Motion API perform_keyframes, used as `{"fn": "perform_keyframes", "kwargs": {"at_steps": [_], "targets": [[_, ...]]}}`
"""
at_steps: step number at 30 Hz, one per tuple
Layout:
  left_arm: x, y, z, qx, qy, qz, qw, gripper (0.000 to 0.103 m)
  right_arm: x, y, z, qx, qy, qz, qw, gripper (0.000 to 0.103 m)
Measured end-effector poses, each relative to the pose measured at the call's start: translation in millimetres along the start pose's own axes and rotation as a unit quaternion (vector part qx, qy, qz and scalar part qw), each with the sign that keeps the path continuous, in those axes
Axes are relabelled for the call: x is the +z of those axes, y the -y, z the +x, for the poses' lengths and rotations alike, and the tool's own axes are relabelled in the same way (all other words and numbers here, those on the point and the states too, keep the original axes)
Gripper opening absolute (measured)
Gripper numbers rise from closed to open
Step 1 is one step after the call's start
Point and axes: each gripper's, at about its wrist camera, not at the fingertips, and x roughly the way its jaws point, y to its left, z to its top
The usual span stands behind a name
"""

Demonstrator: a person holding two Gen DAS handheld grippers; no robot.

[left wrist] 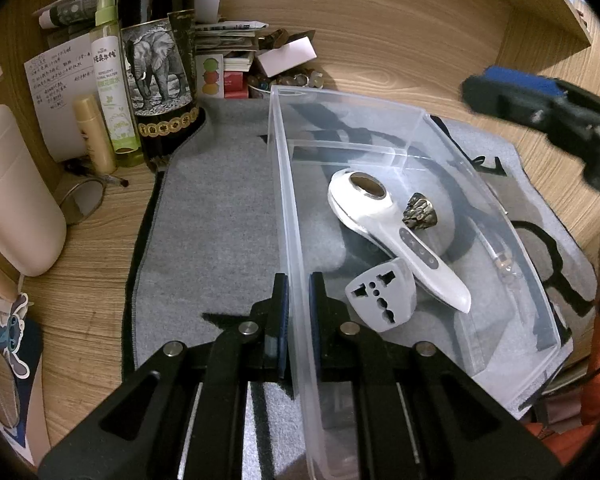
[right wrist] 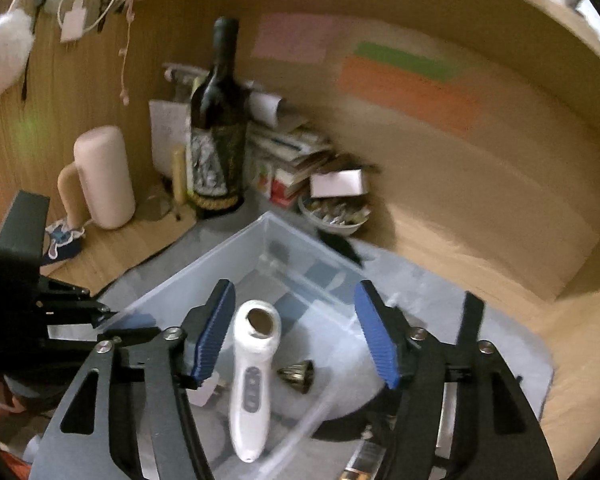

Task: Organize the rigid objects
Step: 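Carry the white device into the clear box and release it with the right gripper, then move the right gripper to the silver metal cylinder and grasp it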

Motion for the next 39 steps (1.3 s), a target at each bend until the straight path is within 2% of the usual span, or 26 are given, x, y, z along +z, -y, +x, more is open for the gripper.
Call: {"fn": "perform_keyframes", "kwargs": {"at_steps": [9,19,25,33,34,39], "targets": [[1.2,1.1,0.3,0.005,-0.004,0.002,1.0,0.009,-12.3,51.1,-19.0,-0.052,0.012,0.056,0.997,0.062],[2.7,3.7,0.8,0.015,-0.009,0.001,0.9999,0.009,-50.5,121.2,-17.2,-0.103,-0.018,0.137,0.985,0.063],[3.6,5.4,1.4,0.02,-0.011,0.0,0.9997,0.009,-79.4,150.0,4.4,-0.104,-0.059,0.182,0.976,0.063],[4.6,6.4,1.8,0.025,-0.015,-0.002,0.9996,0.009,-111.1,157.7,35.9,-0.085,-0.111,0.202,0.969,0.062],[4.8,6.5,2.0,0.025,-0.015,-0.002,0.9996,0.009,-113.1,158.4,38.7,-0.082,-0.115,0.205,0.969,0.062],[5.0,6.7,2.2,0.025,-0.016,-0.002,0.9996,0.009,-123.4,164.5,55.4,-0.056,-0.14,0.226,0.963,0.04]]}}
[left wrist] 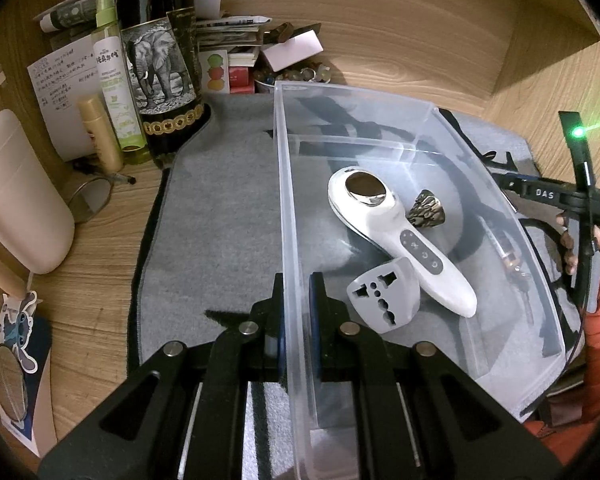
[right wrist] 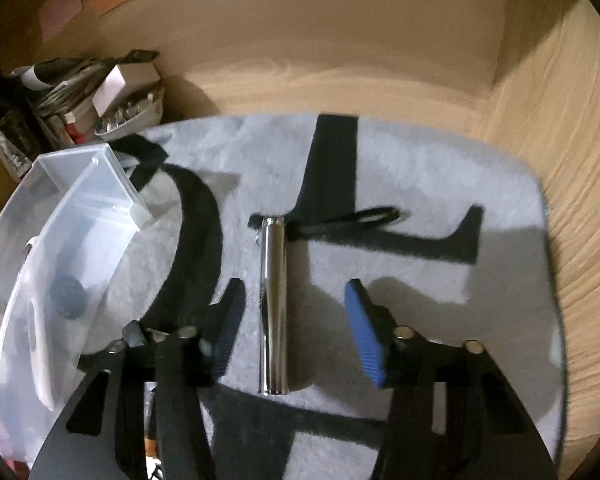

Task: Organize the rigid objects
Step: 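Move the right gripper to the silver metal cylinder and grasp it, then carry the silver cylinder over the clear box and open the right gripper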

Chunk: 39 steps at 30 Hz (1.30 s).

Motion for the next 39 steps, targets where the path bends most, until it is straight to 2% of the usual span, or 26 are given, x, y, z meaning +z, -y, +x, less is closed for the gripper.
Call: {"fn": "perform_keyframes", "kwargs": {"at_steps": [2,4,5,6,15,27,39], "targets": [[0.0,0.0,0.0,0.0,0.0,0.0,1.0,0.009,-1.7,-0.6,6.2,0.006,-0.012,-0.001,1.0,0.031],[0.0,0.1,0.1,0.0,0.0,0.0,1.0,0.009,-3.4,-4.5,7.7,-0.002,-0.007,-0.013,1.0,0.028],[0.0,0.0,0.1,0.0,0.0,0.0,1.0,0.009,-3.5,-6.5,7.7,-0.002,-0.006,-0.019,1.0,0.019],[0.0,0.1,0.3,0.0,0.0,0.0,1.0,0.009,-2.7,-7.7,7.5,0.001,-0.006,-0.022,1.0,0.014],[-0.2,0.1,0.6,0.001,0.0,0.001,1.0,0.009,-0.5,-11.2,-6.3,0.0,0.018,-0.027,0.999,0.014],[-0.1,0.7,1.5,0.0,0.001,0.0,1.0,0.009,8.7,-29.6,-65.4,0.009,0.098,-0.039,0.994,0.014],[0.3,1.2,2.1,0.001,0.001,0.001,1.0,0.009,22.4,-65.4,-114.7,0.034,0.172,-0.067,0.982,0.014]]}}
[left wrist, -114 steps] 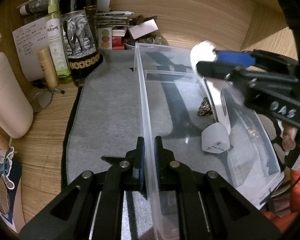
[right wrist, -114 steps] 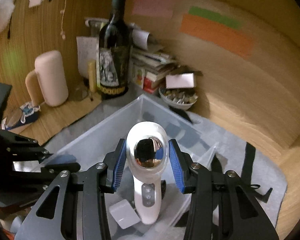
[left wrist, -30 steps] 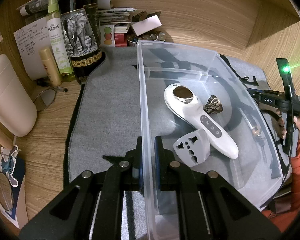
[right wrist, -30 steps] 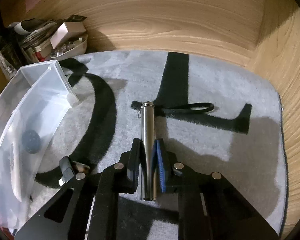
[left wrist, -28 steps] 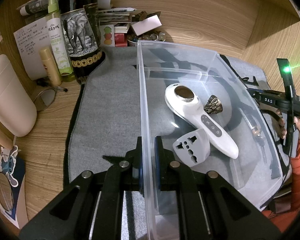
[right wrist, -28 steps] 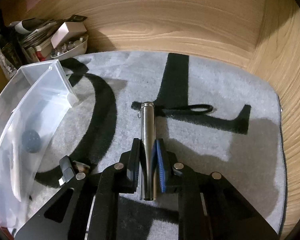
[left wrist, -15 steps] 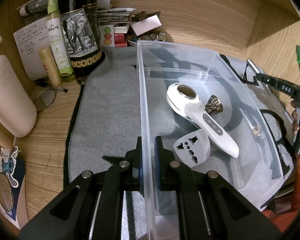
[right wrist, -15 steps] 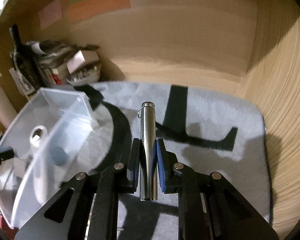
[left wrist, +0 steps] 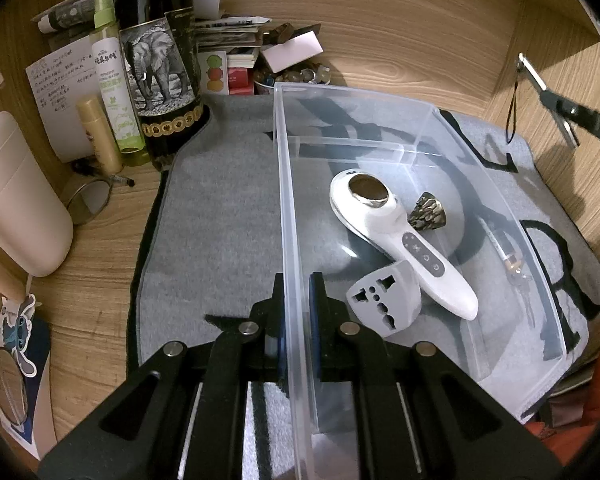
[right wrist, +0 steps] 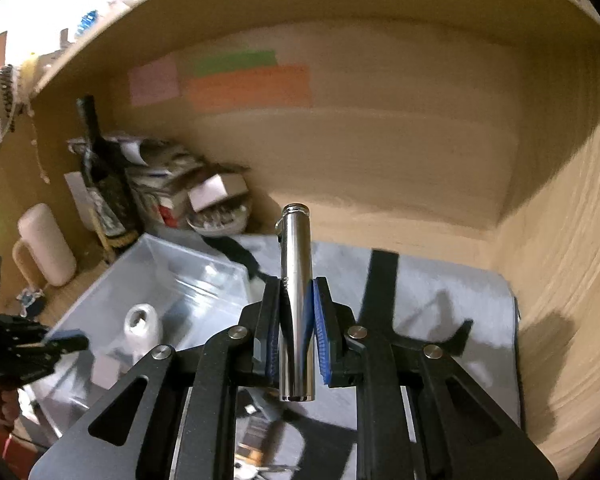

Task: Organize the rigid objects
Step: 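Carry the silver cylinder over the clear box and open the right gripper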

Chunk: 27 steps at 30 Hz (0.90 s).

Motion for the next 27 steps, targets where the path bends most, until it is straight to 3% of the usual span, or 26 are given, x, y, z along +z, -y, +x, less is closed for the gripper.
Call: {"fn": "perform_keyframes", "kwargs": {"at_steps": [13,27], "targets": [[1.9,-1.7,-0.5,-0.006,0.004,-0.005,1.0,0.009,20.0,-51.0,-16.2,0.054,0.037,-0.043,0.997,0.014],[0.7,-4.9,-1.9,-0.015,0.009,-0.007,0.9998,0.009,2.6,-110.9,18.9,0.116,-0.024,-0.089,0.989,0.014]]}}
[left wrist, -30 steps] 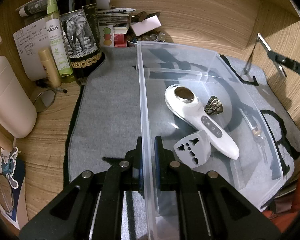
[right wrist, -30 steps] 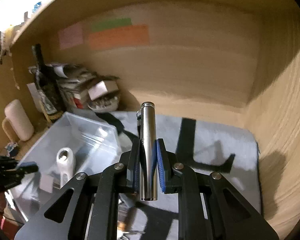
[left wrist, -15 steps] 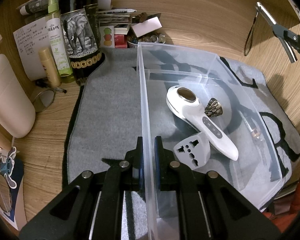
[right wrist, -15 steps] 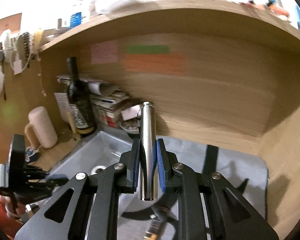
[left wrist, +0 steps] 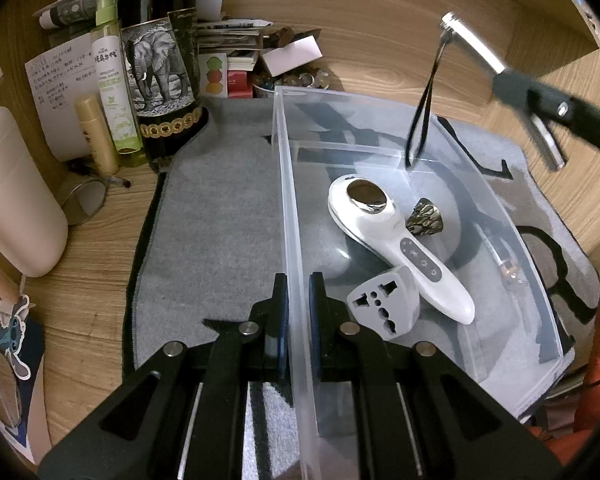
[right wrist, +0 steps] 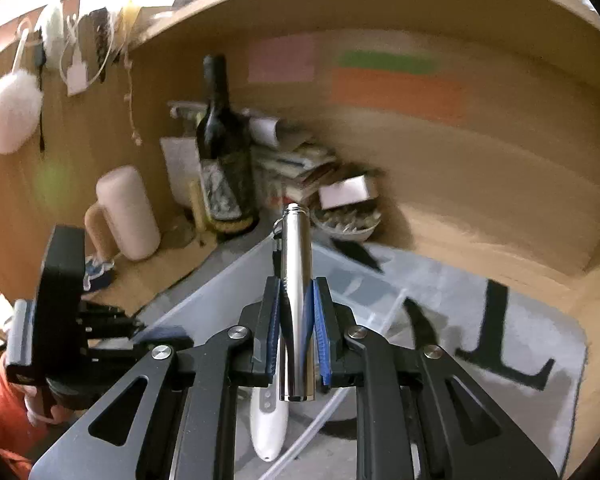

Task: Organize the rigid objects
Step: 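Carry the silver cylinder over the clear box and open the right gripper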

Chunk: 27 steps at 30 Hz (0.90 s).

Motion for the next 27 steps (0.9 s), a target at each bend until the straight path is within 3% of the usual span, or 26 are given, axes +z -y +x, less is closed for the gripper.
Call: {"fn": "perform_keyframes", "kwargs": {"at_steps": [13,27], "targets": [[-0.9,-4.1,-0.7,-0.013,0.004,-0.003,0.9999,0.009,-20.4,-24.1,40.3,0.024,-0.074,-0.026,0.997,0.014],[-2.4,-6.6,-0.2,-0.017,0.007,0.0,0.9998,0.009,-39.5,-30.3,71.6,0.022,-0.16,-0.06,0.985,0.014]]}}
